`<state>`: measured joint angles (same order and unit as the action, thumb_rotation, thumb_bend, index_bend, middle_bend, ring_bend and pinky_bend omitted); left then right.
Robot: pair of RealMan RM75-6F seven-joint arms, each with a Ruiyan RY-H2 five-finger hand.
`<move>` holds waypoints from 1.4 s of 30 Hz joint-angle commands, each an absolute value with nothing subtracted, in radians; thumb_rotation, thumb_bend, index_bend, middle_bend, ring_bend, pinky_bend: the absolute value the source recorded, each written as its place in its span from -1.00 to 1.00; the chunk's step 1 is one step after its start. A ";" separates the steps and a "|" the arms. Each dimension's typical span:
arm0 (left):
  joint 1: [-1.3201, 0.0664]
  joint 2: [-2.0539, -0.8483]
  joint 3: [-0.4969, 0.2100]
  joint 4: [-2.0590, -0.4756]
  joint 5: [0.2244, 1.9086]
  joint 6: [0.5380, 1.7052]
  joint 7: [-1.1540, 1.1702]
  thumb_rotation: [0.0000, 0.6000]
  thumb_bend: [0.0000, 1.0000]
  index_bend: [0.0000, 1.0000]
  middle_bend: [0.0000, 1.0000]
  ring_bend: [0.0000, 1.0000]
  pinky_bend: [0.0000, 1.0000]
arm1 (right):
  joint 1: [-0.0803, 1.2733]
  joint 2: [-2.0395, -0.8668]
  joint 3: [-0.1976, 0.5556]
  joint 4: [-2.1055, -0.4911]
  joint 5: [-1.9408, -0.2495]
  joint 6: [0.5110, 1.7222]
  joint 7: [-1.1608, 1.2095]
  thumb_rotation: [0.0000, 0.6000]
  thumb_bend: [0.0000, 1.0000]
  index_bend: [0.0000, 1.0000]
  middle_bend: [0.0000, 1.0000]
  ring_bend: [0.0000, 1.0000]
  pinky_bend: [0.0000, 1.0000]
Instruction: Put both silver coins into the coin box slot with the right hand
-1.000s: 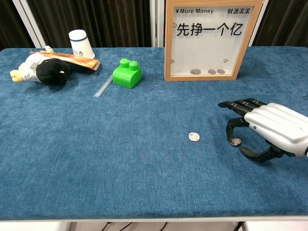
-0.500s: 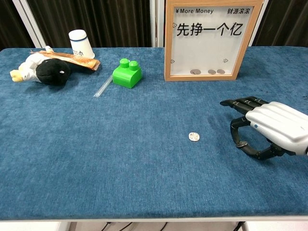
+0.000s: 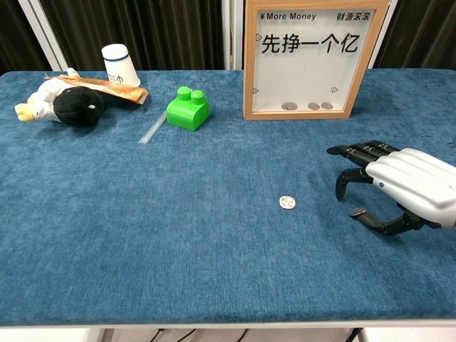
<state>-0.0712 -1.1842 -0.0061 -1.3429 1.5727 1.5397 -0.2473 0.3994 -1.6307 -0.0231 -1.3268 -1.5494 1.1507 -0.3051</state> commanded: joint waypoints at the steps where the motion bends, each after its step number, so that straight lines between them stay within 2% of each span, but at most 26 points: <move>1: -0.071 -1.183 -0.006 -1.345 1.573 1.540 -0.246 1.00 -0.83 -0.87 -0.98 -1.00 -1.00 | 0.400 -1.631 -0.024 -1.324 -1.558 1.158 -0.297 1.00 -0.25 -0.27 -0.99 -1.00 -1.00; 4: -0.071 -1.182 -0.005 -1.348 1.573 1.539 -0.243 1.00 -0.83 -0.87 -0.98 -1.00 -1.00 | 0.400 -1.633 -0.026 -1.319 -1.563 1.162 -0.290 1.00 -0.25 -0.26 -0.99 -1.00 -1.00; 14: -0.071 -1.182 -0.004 -1.352 1.573 1.536 -0.237 1.00 -0.83 -0.87 -0.98 -1.00 -1.00 | 0.397 -1.634 -0.025 -1.312 -1.559 1.166 -0.293 1.00 -0.25 0.12 -0.98 -1.00 -1.00; 23: -0.070 -1.181 -0.003 -1.353 1.573 1.537 -0.242 1.00 -0.83 -0.87 -0.98 -1.00 -1.00 | 0.397 -1.635 -0.021 -1.311 -1.561 1.174 -0.288 1.00 -0.24 0.26 -0.98 -1.00 -1.00; 27: -0.069 -1.181 -0.002 -1.352 1.572 1.537 -0.244 1.00 -0.83 -0.87 -0.98 -1.00 -1.00 | 0.393 -1.614 -0.003 -1.337 -1.572 1.215 -0.275 1.00 -0.24 0.31 -0.97 -1.00 -1.00; 32: -0.069 -1.183 -0.003 -1.350 1.574 1.540 -0.249 1.00 -0.83 -0.87 -0.98 -1.00 -1.00 | 0.388 -1.521 0.049 -1.454 -1.598 1.312 -0.259 1.00 -0.24 0.35 -0.97 -1.00 -1.00; 36: -0.070 -1.183 -0.004 -1.349 1.579 1.545 -0.252 1.00 -0.83 -0.87 -0.98 -1.00 -1.00 | 0.396 -1.435 0.131 -1.575 -1.612 1.395 -0.263 1.00 -0.24 0.39 -0.95 -1.00 -1.00; 42: -0.072 -1.175 -0.004 -1.359 1.585 1.550 -0.253 1.00 -0.83 -0.87 -0.98 -1.00 -1.00 | 0.470 -1.361 0.283 -1.694 -1.551 1.376 -0.344 1.00 -0.23 0.42 -0.93 -1.00 -1.00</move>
